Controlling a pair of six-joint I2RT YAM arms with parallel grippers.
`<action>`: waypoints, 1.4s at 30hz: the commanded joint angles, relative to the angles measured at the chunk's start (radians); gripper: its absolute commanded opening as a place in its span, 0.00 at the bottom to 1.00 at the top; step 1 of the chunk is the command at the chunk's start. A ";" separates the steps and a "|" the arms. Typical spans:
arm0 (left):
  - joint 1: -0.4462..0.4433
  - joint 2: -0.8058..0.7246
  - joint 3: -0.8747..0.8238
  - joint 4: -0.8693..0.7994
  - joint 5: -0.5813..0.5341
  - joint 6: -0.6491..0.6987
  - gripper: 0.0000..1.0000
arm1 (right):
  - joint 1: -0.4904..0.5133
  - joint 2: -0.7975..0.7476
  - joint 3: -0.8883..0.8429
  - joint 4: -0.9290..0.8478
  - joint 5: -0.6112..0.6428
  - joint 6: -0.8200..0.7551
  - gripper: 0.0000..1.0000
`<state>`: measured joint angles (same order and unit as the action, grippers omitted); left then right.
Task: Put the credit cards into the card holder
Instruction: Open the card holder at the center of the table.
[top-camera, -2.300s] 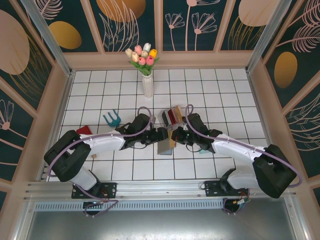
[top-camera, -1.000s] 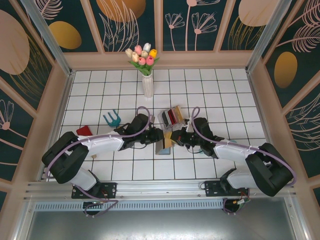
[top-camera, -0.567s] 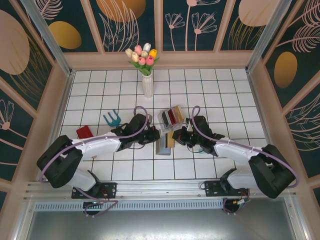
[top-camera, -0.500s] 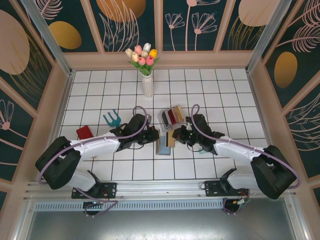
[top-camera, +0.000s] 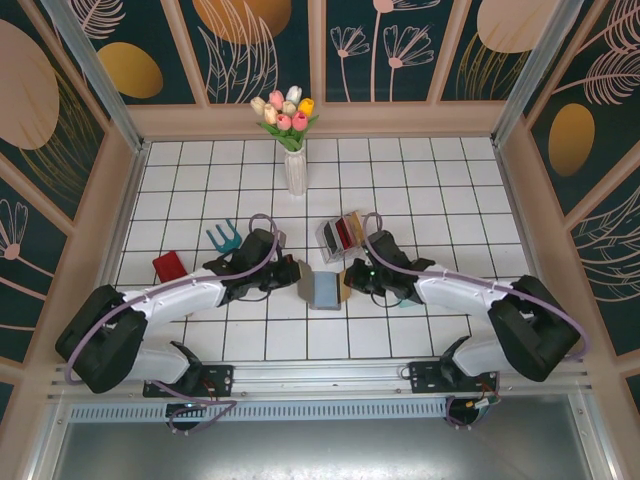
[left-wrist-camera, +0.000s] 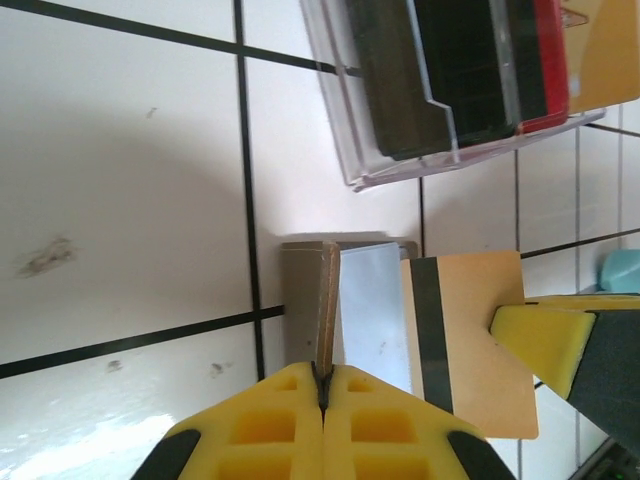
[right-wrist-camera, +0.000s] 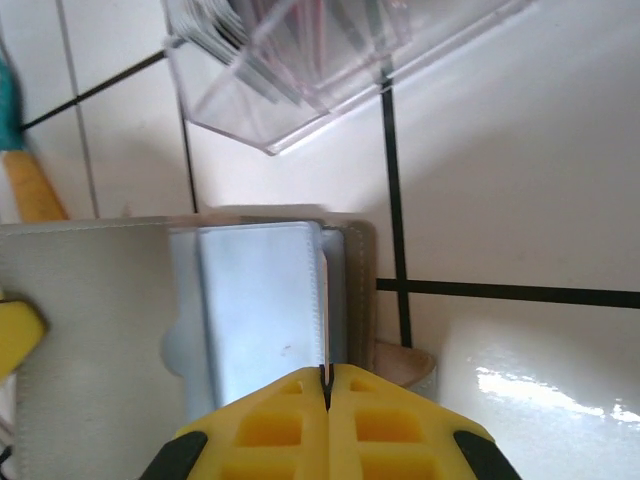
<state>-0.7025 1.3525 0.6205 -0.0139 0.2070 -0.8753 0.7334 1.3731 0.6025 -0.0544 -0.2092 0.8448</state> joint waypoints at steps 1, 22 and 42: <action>0.005 -0.010 -0.027 -0.157 -0.044 0.074 0.00 | 0.014 0.038 0.046 -0.042 0.037 -0.032 0.00; 0.005 0.074 -0.104 0.048 0.048 -0.011 0.04 | 0.029 0.030 0.067 0.049 -0.043 -0.012 0.00; 0.004 0.071 -0.127 0.178 0.040 -0.140 0.01 | 0.047 -0.067 0.135 -0.239 0.213 -0.017 0.02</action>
<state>-0.6937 1.4204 0.5041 0.1356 0.2543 -0.9936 0.7788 1.3380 0.7109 -0.1841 -0.1097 0.8352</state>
